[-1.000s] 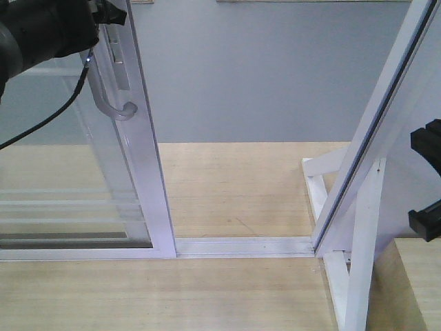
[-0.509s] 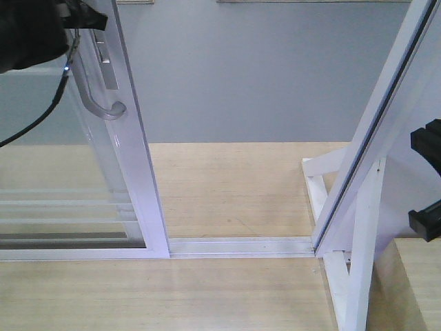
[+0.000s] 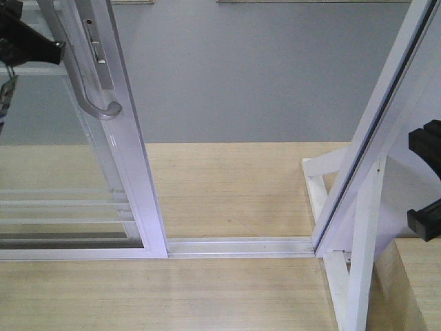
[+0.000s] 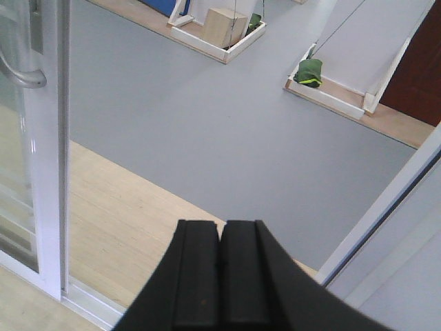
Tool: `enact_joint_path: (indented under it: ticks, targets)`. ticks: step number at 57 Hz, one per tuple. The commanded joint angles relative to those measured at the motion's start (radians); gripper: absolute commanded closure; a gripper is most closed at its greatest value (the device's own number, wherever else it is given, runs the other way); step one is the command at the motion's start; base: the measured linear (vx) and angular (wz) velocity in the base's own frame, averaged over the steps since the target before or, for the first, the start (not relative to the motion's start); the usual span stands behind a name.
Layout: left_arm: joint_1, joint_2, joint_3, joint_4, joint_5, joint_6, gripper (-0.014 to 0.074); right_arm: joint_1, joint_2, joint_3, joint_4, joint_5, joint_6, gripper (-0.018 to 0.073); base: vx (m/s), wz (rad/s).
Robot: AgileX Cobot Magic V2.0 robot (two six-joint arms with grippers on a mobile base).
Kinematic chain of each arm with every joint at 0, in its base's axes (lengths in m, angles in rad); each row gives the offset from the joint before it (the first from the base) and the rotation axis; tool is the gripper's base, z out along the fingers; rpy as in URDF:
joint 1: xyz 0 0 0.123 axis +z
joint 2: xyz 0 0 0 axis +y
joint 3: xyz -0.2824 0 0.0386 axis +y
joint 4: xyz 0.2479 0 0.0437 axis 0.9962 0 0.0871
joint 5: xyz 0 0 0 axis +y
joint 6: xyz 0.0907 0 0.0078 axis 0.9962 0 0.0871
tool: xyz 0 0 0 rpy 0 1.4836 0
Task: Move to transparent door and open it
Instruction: 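Open the left gripper to release the silver handle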
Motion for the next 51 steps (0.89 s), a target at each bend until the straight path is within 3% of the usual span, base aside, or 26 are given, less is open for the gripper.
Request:
enact_joint_path:
  ticks: [1, 9, 16, 22, 51]
  targets:
    - [-0.004, -0.097, 0.047, -0.003, 0.118, -0.020, 0.0604, -0.004, 0.003, -0.029, 0.028, -0.104, 0.000, 0.0565, 0.00, 0.00]
    - [-0.004, -0.211, 0.160, -0.003, 0.299, -0.132, 0.0604, -0.004, 0.003, -0.029, 0.076, -0.163, 0.000, 0.0564, 0.00, 0.00]
    - [-0.004, -0.289, 0.264, -0.002, 0.465, -0.285, 0.0604, -0.004, 0.003, -0.029, 0.097, -0.221, 0.001, 0.0564, 0.00, 0.00]
    - [-0.004, -0.325, 0.326, 0.000, 0.509, -0.391, 0.0604, -0.004, 0.003, -0.029, 0.099, -0.248, 0.000, 0.0564, 0.00, 0.00]
    - [-0.003, -0.347, 0.408, -0.001, 0.626, -0.423, 0.0602, -0.004, 0.000, -0.029, 0.059, -0.224, -0.004, 0.0564, 0.00, 0.00]
